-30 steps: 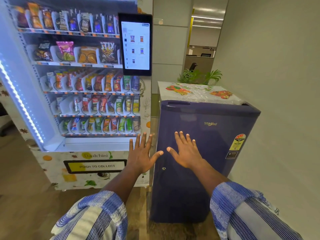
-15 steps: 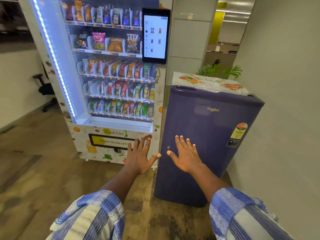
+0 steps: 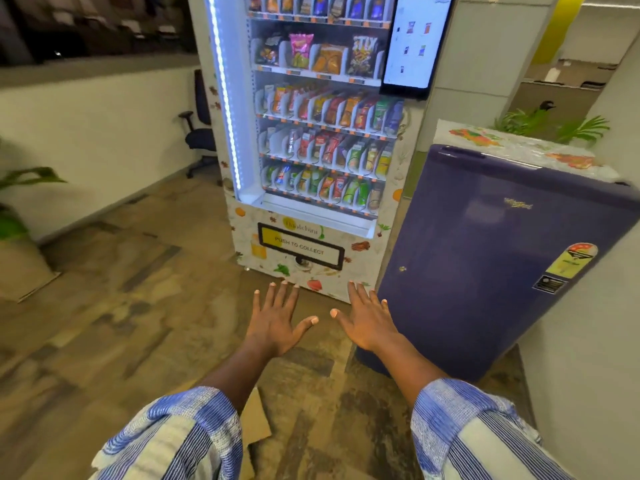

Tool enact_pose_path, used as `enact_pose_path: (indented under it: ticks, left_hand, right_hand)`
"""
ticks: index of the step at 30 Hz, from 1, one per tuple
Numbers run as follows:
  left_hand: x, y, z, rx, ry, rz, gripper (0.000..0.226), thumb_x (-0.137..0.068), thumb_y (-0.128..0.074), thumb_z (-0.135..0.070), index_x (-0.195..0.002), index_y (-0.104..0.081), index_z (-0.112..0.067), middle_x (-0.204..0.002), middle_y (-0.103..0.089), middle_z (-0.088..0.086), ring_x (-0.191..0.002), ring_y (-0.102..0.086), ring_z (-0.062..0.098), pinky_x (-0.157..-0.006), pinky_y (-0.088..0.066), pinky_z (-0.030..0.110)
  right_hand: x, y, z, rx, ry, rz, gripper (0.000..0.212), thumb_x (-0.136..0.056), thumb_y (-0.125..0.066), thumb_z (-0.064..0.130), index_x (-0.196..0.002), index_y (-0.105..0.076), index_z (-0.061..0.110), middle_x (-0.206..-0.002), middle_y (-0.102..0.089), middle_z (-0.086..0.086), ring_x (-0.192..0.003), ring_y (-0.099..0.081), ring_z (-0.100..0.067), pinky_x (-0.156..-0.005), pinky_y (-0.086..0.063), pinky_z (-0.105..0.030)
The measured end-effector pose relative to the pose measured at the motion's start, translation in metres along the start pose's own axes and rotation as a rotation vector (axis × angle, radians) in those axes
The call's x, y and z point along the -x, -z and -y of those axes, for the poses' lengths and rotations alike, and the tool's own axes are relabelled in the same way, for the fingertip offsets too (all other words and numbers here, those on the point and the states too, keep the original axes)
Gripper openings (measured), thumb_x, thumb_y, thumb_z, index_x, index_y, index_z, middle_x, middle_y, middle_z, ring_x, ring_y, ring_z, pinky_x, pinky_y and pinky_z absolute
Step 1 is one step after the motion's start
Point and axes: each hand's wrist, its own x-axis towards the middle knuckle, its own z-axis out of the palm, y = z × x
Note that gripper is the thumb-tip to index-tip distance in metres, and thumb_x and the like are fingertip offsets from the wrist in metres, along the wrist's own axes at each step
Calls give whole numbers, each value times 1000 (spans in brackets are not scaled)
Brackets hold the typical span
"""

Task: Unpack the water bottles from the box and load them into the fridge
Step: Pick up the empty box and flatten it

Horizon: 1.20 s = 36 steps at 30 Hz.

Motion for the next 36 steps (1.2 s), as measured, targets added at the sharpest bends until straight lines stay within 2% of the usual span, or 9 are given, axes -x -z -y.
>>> enact_pose_path:
  ticks: [6,10,18,23,26,29,31,33,36]
  left_hand:
    - [39,-24,90,40,151,74,107,-72,8,-86,-158,1,-23,-166,3,7,-152,8,30,-119,7,55]
    - [64,-47,162,60,252,161,99,-79,-1,-83,-158,4,-22,-166,5,7,-152,9,30,-120,7,55]
    - [101,-108,289,102,394,367,109,-69,7,-85,-158,3,-21,-165,5,7,-152,8,30,-119,7,55]
    - [119,-164,323,149,451,464,109,-69,8,-85,-158,2,-22,-166,5,6,-152,6,29,-121,3,54]
    - [125,-203,334,191,517,492,102,-78,-2,-83,-158,1,-21,-166,3,7,-152,3,29,-121,3,55]
    - [126,-249,340,236,590,522,92,-87,-13,-78,-158,2,-21,-166,2,7,-152,1,29,-120,1,53]
    - [127,-288,345,265,629,538,96,-83,-8,-80,-158,1,-21,-166,0,7,-152,-2,29,-121,-2,52]
    - [127,-332,354,296,671,561,105,-74,0,-83,-158,-1,-20,-166,-2,7,-152,-4,29,-121,-5,51]
    - [129,-411,371,291,704,574,94,-85,-11,-79,-158,-3,-19,-166,-5,8,-152,-8,29,-122,-9,51]
  right_hand:
    - [-28,-59,78,17,84,117,85,-96,-32,67,-158,9,26,-166,9,-2,-152,6,-28,-122,0,-50]
    - [-49,-111,137,16,114,208,85,-96,-33,67,-158,9,25,-166,7,-2,-152,2,-29,-121,-3,-50]
    - [-81,-226,212,-14,69,379,87,-95,-36,67,-158,5,24,-166,2,-2,-152,-5,-30,-121,-8,-52]
    - [-93,-291,216,-5,38,473,87,-94,-39,65,-158,0,22,-166,-8,-5,-150,-16,-33,-119,-19,-53]
    - [-110,-332,210,12,28,544,88,-93,-37,67,-158,0,20,-165,-11,-8,-148,-20,-35,-117,-24,-52]
    - [-133,-381,197,-4,19,588,99,-80,-29,78,-157,-6,21,-160,-24,-12,-142,-32,-36,-112,-32,-54]
    - [-150,-420,182,-22,-1,602,104,-70,-23,82,-156,-8,25,-158,-28,-11,-139,-36,-36,-109,-37,-54]
    - [-169,-464,166,-47,-33,615,102,-70,-25,82,-155,-9,28,-157,-29,-10,-137,-39,-36,-107,-40,-53]
    - [-194,-532,145,-82,-74,633,94,-82,-36,75,-156,-8,24,-157,-27,-13,-136,-41,-37,-107,-41,-52]
